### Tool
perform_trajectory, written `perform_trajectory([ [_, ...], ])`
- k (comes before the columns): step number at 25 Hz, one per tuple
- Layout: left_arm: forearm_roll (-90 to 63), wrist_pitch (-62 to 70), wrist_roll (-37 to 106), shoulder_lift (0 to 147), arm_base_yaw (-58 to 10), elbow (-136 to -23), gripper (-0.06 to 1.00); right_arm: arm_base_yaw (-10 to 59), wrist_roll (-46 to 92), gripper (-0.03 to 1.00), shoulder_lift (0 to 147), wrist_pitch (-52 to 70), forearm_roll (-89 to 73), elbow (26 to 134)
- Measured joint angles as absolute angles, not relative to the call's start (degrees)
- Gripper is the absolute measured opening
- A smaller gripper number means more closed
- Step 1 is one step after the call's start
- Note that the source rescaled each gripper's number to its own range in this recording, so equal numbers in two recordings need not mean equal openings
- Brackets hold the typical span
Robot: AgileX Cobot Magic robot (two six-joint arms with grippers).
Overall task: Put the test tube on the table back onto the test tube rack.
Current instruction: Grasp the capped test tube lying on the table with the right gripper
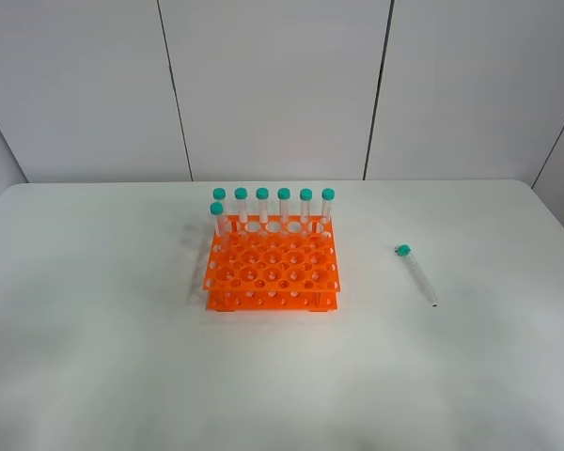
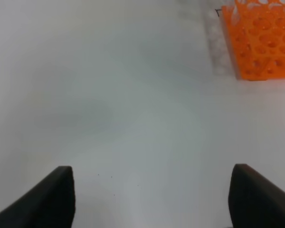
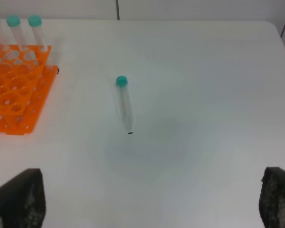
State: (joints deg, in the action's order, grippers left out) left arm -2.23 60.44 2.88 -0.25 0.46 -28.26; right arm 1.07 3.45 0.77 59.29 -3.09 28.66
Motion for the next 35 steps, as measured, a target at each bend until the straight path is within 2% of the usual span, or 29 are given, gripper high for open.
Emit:
perform_trajectory([
  [3, -2.2, 60.4, 2.9, -0.3, 0.5, -28.3, 1.0, 1.1, 3.5, 1.0, 7.3, 59.5, -3.1, 30.6],
  [10, -2.2, 60.4, 2.9, -0.3, 0.5, -28.3, 1.0, 1.1, 3.5, 1.0, 33.6, 59.5, -3.8, 38.4],
  [24, -2.2, 60.4, 2.9, -0.3, 0.5, -28.3, 1.0, 1.1, 8.0, 1.0, 85.1, 59.2, -3.8, 62.1],
  [29, -2.2, 60.4, 2.9, -0.3, 0.5, -28.3, 1.0, 3.0, 9.4, 1.0, 95.7, 58.1, -3.6, 69.9],
  [35, -2.2, 60.4, 2.9, -0.3, 0.5, -28.3, 1.0, 5.9, 9.8, 1.0, 101.6, 52.0, -3.9, 72.5],
])
